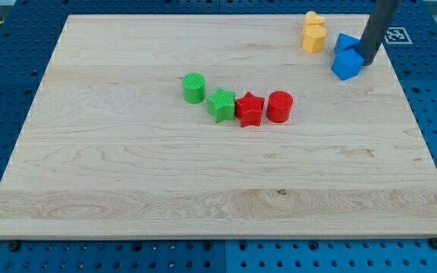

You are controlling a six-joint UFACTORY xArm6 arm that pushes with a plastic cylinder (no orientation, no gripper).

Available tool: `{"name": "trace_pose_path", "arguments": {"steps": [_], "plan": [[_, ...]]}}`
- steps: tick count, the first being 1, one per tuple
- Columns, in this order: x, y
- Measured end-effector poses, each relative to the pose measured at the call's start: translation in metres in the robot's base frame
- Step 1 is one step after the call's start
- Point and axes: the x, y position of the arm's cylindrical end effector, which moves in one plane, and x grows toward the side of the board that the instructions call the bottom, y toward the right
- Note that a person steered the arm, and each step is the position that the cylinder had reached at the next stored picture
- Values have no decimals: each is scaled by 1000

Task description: Slide blue cube above red circle

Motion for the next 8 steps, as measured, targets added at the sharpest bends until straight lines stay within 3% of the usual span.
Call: {"name": "trace_pose_path", "arguments": {"steps": [4,6,8], "plan": [[15,-31],[2,-33],[23,-62]]}}
